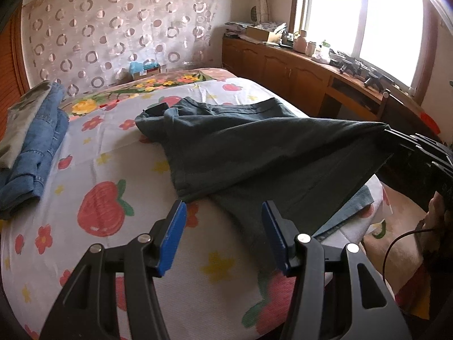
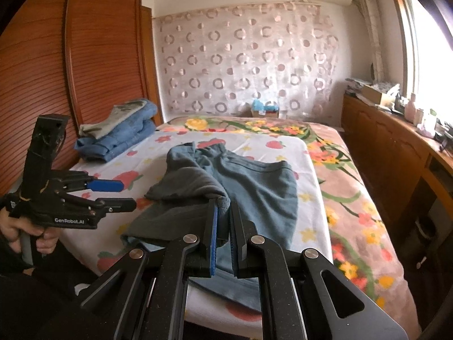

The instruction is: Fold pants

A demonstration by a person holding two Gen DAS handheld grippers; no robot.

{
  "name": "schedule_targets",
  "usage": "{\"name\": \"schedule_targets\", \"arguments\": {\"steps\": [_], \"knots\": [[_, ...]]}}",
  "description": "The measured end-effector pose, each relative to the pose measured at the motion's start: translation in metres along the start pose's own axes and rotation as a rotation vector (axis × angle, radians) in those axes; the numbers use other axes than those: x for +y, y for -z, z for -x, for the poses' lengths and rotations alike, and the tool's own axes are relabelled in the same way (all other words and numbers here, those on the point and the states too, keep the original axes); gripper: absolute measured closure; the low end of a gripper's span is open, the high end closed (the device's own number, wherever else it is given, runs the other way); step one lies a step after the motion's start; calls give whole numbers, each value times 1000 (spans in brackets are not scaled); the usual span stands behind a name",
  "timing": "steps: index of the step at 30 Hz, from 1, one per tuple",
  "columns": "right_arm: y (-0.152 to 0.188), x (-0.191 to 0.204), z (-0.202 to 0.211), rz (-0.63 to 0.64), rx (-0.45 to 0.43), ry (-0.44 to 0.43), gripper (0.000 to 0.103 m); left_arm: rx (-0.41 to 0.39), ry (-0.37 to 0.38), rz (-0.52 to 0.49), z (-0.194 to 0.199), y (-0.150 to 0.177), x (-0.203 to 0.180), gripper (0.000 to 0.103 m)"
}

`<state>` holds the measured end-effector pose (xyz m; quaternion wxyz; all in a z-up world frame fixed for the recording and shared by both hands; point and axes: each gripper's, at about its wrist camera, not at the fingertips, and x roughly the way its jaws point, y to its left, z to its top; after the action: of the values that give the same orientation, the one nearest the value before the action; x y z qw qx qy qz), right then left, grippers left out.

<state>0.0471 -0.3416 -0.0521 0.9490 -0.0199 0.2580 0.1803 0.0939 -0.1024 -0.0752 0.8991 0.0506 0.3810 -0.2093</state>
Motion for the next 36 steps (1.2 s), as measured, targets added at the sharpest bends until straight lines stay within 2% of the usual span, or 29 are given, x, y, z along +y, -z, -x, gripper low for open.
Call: {"name": "schedule_targets", "arguments": {"steps": [13, 28, 36], "knots": [[21, -24, 13, -45, 24, 39, 98, 24, 10, -28, -12, 0, -15, 49], [54, -35, -7, -94, 144, 45, 98, 69, 3, -48, -27, 8, -24, 49], [61, -40, -14, -129, 180, 42, 97, 83, 10, -39, -33, 11, -21, 49]]}}
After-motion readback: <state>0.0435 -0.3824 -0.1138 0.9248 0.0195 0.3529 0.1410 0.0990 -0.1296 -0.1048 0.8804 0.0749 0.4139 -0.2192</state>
